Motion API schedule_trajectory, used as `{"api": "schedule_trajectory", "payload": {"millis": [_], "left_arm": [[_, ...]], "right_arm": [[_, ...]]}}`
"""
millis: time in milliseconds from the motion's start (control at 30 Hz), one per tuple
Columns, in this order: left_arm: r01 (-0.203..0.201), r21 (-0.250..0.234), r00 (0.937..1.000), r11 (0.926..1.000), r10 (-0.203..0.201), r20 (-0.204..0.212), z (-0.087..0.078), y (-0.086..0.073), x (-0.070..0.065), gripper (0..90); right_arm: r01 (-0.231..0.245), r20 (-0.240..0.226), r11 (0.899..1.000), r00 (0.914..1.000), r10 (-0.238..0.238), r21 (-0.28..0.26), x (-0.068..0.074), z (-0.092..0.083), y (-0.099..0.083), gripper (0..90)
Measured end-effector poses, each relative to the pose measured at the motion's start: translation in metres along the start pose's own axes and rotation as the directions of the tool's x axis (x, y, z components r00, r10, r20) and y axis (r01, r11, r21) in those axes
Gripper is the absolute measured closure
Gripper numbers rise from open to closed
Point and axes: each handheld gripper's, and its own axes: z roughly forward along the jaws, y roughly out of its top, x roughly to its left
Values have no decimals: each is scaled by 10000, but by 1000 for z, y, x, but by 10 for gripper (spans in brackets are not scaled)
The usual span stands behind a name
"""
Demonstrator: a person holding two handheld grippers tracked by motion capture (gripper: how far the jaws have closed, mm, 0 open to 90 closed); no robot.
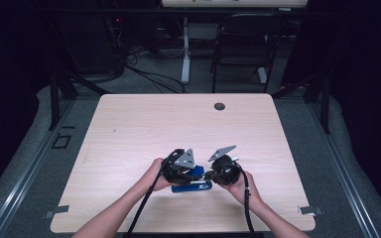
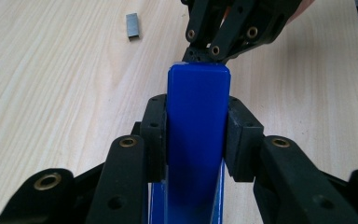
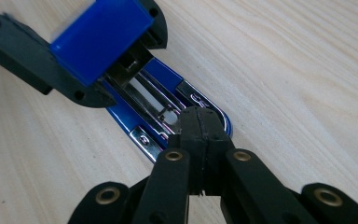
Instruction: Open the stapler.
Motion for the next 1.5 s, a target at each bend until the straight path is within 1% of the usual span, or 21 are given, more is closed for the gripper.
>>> {"api": "schedule_trajectory", "payload": {"millis": [100, 167, 267, 333, 433, 467, 500, 600, 733, 800, 867, 967, 1033, 1067, 1100, 1133, 1233, 1333, 1400, 1500], "left_arm": [[102, -64, 9999, 9999, -103, -109, 1, 0, 0, 656], [140, -77, 9998, 9999, -141, -116, 1, -1, 0, 656], [161, -61, 9997, 9999, -162, -198, 1, -1, 0, 655], [216, -55, 9994, 9998, -217, -262, 1, -1, 0, 655], [399, -61, 9983, 9992, -401, -429, 1, -1, -2, 652], [399, -61, 9983, 9992, -401, -429, 1, -1, -2, 652], [453, -43, 9975, 9990, -455, -547, 1, 0, -3, 651], [463, -25, 9970, 9989, -464, -617, 1, 0, -4, 650], [560, -62, 9963, 9984, -563, -643, -3, -1, -4, 650], [553, -45, 9963, 9985, -554, -662, -5, -1, -5, 650], [627, -81, 9957, 9980, -631, -682, -7, -2, -5, 650], [673, -1, 9957, 9977, -672, -633, -10, -1, -4, 650], [665, 38, 9957, 9978, -661, -648, -11, -1, -4, 651], [684, 50, 9954, 9976, -679, -677, -12, -1, -5, 651], [676, 27, 9951, 9977, -672, -721, -12, -1, -5, 651], [662, 112, 9957, 9977, -654, -661, -13, -1, -4, 651], [763, 175, 9952, 9969, -751, -623, -16, 0, -4, 651], [763, 221, 9952, 9968, -748, -623, -17, 0, -3, 652], [800, 239, 9953, 9965, -785, -574, -19, -1, -3, 652], [761, 333, 9956, 9965, -741, -571, -20, 0, -3, 653]], "right_arm": [[-105, 184, 9999, 9998, 104, 44, 2, 2, -1, 900], [-239, 340, 9996, 9991, 245, -164, 4, 3, -2, 900], [-340, 627, 9993, 9974, 350, -158, 7, 3, -2, 900], [-613, 708, 9976, 9955, 636, -334, 8, 4, -3, 900], [-702, 987, 9969, 9924, 735, -364, 11, 4, -4, 900], [-703, 1056, 9969, 9917, 738, -366, 12, 4, -4, 900], [-758, 1108, 9963, 9906, 798, -404, 13, 5, -5, 900], [-888, 1084, 9948, 9897, 937, -493, 13, 5, -5, 900], [-952, 1097, 9940, 9889, 1006, -531, 13, 5, -6, 900], [-937, 1133, 9943, 9886, 990, -515, 14, 5, -6, 900], [-904, 1147, 9946, 9888, 957, -503, 14, 5, -5, 900], [-1020, 1049, 9938, 9888, 1061, -439, 13, 5, -4, 900], [-1099, 1080, 9924, 9874, 1154, -556, 14, 6, -4, 900], [-1010, 1127, 9940, 9880, 1052, -420, 14, 5, -4, 900], [-963, 1158, 9944, 9881, 1007, -431, 14, 5, -4, 900], [-960, 1162, 9944, 9881, 1005, -439, 14, 6, -4, 900], [-1014, 1129, 9938, 9880, 1058, -446, 14, 6, -4, 900], [-1023, 1144, 9938, 9877, 1068, -444, 15, 6, -3, 900], [-957, 1203, 9949, 9878, 989, -321, 14, 5, -3, 900], [-1017, 1128, 9943, 9881, 1046, -305, 14, 6, -2, 900]]}}
